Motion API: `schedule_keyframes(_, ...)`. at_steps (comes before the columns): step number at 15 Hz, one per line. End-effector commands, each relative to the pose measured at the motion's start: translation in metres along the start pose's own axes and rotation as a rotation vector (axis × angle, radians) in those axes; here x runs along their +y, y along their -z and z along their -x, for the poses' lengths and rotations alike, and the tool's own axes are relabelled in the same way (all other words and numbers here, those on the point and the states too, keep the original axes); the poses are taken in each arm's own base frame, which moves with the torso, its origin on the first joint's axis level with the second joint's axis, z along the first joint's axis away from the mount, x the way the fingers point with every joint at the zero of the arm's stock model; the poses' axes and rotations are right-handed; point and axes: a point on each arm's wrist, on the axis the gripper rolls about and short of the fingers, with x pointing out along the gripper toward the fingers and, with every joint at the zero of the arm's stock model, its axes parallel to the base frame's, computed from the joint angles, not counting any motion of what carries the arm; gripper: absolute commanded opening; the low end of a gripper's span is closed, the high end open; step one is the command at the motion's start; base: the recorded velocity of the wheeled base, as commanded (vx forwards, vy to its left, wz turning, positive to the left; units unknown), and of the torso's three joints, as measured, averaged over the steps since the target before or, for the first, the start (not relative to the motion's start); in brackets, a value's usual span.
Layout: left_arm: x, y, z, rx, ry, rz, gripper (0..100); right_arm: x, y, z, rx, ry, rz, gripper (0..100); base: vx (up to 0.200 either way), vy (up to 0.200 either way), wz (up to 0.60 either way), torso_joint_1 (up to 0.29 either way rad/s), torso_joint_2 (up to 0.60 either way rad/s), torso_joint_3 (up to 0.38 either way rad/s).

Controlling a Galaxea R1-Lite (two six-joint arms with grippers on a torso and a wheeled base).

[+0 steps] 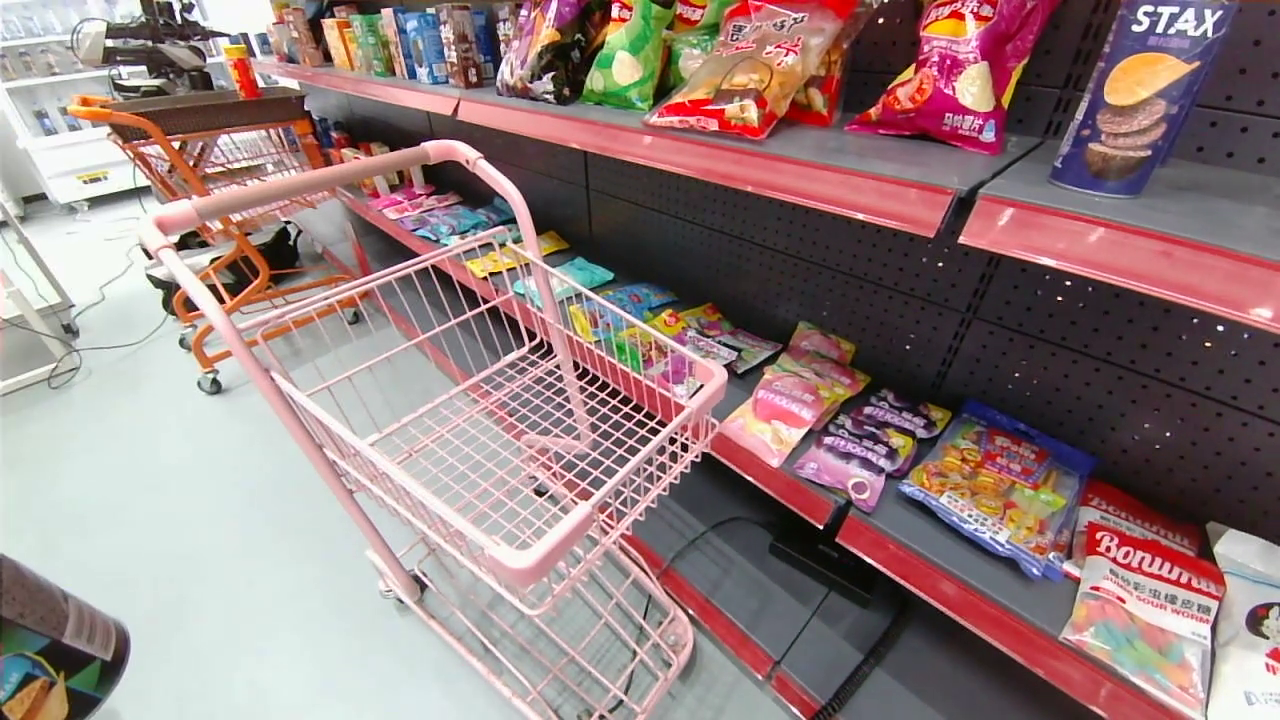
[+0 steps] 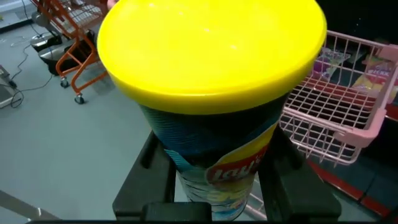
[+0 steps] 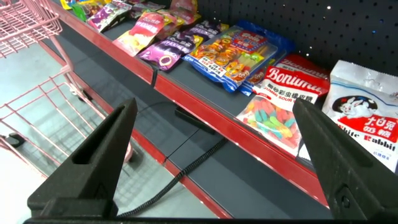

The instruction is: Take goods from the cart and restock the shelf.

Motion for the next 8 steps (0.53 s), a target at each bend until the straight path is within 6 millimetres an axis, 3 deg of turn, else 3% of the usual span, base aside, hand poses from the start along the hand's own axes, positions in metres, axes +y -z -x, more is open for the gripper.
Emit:
schedule_keyframes(1, 0.0, 0.002, 0.0008, -0.001, -0.002, 0.001, 0, 0.0, 0.0, 0.0, 0.0, 0.0, 0.001, 100, 0.0, 0.0, 0.0, 0.0, 0.0, 0.0)
schedule_keyframes(3, 0.0, 0.0022, 0.0008, 0.001, -0.002, 0.0, 0, 0.0, 0.0, 0.0, 0.0, 0.0, 0.001, 100, 0.0, 0.0, 0.0, 0.018, -0.09, -0.074)
schedule_keyframes(8, -0.0002, 0.0027, 0.0003, 0.005, -0.001, -0.024, 0, 0.0, 0.0, 0.0, 0.0, 0.0, 0.001, 100, 0.0, 0.0, 0.0, 0.086, -0.4, -0.314)
